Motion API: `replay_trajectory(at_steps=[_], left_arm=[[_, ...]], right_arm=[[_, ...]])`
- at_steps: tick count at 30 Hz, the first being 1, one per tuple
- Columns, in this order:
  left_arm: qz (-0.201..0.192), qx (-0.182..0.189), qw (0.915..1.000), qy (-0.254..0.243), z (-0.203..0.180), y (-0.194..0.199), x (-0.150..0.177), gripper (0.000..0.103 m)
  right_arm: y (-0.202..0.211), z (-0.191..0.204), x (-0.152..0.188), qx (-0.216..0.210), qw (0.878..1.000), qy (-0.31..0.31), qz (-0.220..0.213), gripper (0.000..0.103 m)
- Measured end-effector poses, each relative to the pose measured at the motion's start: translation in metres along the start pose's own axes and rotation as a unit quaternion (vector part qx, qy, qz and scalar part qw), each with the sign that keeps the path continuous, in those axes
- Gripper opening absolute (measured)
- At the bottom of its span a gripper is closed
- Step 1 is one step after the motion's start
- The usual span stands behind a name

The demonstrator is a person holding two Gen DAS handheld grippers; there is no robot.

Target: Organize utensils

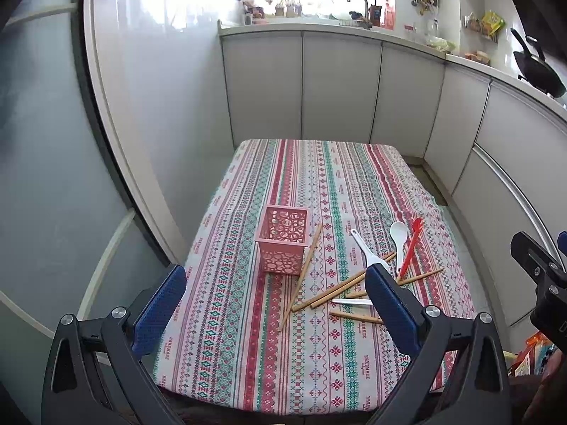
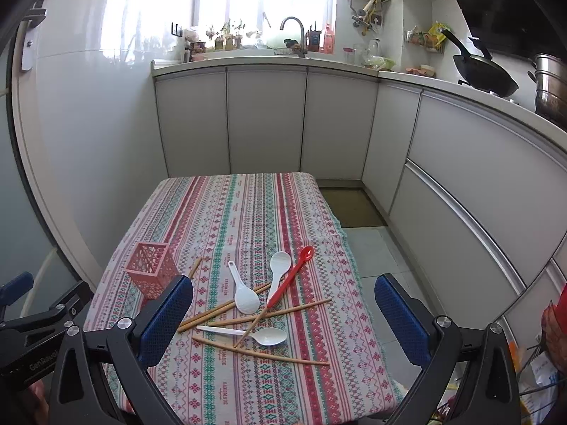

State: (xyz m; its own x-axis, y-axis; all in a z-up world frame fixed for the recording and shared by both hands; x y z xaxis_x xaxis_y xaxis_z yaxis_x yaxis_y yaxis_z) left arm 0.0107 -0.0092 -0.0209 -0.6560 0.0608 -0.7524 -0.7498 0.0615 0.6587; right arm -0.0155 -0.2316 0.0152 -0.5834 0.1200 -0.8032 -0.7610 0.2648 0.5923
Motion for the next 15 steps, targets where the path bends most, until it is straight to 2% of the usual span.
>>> replay_trajectory(at_steps=[15], left_arm=[[0.0,0.001,1.0,0.0,0.0028,-0.0012,-0.0026,0.102]], right_arm=[[0.0002,-0.0001,-0.0001,0.0,1.0,0.0,0.0,0.103]])
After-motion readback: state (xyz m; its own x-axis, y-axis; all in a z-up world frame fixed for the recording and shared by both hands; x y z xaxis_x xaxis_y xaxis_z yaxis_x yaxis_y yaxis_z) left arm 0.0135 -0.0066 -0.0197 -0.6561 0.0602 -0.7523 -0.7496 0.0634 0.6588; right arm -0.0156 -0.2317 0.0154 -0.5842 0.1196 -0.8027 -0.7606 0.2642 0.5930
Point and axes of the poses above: each gripper's, at about its wrist camera, not at the fingertips, and y roughly against the way its jaws point, z to its left, x to its underside, the point moved 2 cm from there along -y, roughly the way its jaws point, and after that the axes turned 2 degrees about x, right-handed, at the moved point
